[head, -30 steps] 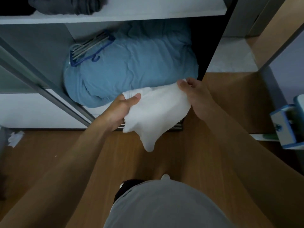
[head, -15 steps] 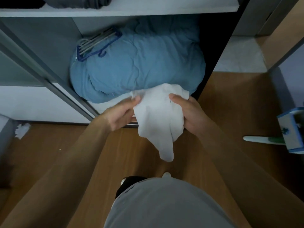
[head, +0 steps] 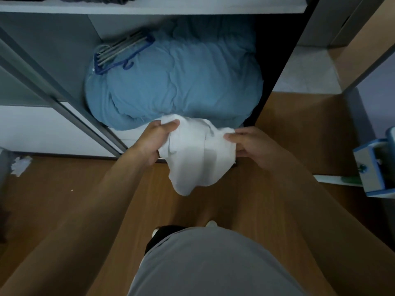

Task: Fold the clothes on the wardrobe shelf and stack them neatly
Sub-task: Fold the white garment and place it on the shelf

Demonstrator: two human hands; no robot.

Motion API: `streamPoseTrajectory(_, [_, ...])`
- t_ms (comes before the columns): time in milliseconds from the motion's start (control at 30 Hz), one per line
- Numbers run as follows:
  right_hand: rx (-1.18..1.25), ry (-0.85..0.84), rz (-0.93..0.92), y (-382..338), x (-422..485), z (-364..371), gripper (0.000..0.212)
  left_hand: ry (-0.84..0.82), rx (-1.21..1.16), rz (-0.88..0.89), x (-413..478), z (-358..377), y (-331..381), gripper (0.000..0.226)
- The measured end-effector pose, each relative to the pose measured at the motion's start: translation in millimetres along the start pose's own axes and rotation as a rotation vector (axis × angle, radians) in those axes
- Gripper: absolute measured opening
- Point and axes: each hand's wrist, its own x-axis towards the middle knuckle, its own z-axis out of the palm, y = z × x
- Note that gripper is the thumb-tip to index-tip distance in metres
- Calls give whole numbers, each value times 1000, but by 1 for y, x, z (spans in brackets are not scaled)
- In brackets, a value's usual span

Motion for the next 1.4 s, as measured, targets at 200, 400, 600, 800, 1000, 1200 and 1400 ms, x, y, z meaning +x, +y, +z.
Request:
streamPoseTrajectory(200, [686, 76, 15, -3, 3, 13, 64, -24, -32, -22, -4, 3, 8, 13])
streamPoseTrajectory(400, [495, -17, -63, 3, -1, 48, 42, -35, -79, -133, -5, 4, 16, 26])
streamPoseTrajectory(600, [655, 57, -15, -14, 0, 50, 37, -271, 0, -79, -17, -22, -6, 28])
streamPoseTrajectory(800, [507, -50, -22, -7, -1, 36, 41, -89, -156, -23, -17, -6, -13, 28])
streamPoseTrajectory(1000, [197, -94, -167, 8, -7, 53, 42, -233, -72, -242, -15, 16, 6, 39])
streamPoseTrajectory(1200, [200, 124, -118, -1, -4, 51, 20, -148, -218, -86, -10, 3, -2, 54])
streamPoseTrajectory(1400, [382, 178, -7, -14, 0, 58, 26, -197, 223, 254, -9, 4, -12, 54])
